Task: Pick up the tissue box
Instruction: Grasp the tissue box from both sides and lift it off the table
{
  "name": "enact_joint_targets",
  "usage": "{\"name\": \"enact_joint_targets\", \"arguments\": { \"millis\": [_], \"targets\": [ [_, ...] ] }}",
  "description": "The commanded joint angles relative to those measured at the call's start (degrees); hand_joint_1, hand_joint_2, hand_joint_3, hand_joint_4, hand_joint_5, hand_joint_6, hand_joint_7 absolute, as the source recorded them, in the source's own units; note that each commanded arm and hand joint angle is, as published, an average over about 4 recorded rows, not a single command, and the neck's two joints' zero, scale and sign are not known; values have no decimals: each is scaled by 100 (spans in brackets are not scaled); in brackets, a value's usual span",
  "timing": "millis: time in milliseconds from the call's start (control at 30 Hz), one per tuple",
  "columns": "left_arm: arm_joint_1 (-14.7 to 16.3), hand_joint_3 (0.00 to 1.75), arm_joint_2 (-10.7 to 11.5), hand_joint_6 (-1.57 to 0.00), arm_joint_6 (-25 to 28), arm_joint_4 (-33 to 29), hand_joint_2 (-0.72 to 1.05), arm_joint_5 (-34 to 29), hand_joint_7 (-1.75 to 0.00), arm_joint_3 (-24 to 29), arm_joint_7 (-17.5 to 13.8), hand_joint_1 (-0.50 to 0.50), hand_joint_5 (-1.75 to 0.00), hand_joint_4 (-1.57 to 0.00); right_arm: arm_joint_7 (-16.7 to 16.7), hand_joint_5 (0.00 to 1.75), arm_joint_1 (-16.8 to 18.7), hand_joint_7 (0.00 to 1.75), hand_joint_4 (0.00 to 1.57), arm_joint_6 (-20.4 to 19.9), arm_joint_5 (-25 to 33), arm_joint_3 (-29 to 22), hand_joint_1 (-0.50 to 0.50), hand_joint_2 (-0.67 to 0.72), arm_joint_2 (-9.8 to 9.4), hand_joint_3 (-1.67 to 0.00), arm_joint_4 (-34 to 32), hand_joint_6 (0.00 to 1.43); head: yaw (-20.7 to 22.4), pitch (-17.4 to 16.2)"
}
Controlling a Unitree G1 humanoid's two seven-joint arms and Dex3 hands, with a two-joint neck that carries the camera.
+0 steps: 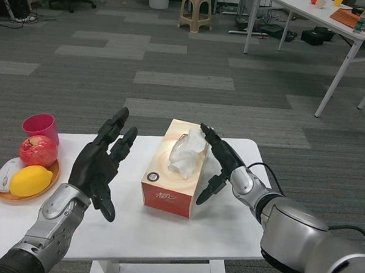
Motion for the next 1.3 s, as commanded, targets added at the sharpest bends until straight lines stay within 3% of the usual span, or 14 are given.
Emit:
{"name": "enact_joint_targets", "arguments": {
  "millis": [33, 667, 1133, 1300],
  "targets": [
    [-61, 0, -15, 0, 32, 62, -55, 1, 0, -23, -40, 50, -10, 0, 8, 0, -133, 7, 3, 48, -7, 313, -46, 3, 24, -8, -103, 0, 1, -5],
    [-8, 0, -15, 0, 32, 57, -55, 1, 0, -14, -49, 50, -10, 0, 87, 0, -19, 7, 0, 42, -7, 897, -46, 3, 2, -8, -680, 0, 104, -71],
    [14, 0, -24, 0, 32, 57, -55, 1, 0, -5, -49, 50, -10, 0, 210, 0, 183, 7, 0, 20, -3, 836, -46, 3, -60, -8, -1111, 0, 178, -74],
    [18, 0, -24, 0, 32, 75, -55, -4, 0, 19, -49, 50, -10, 0, 243, 0, 320, 7, 0, 4, -1, 616, -46, -3, -97, -8, -1168, 0, 242, -107]
  ]
}}
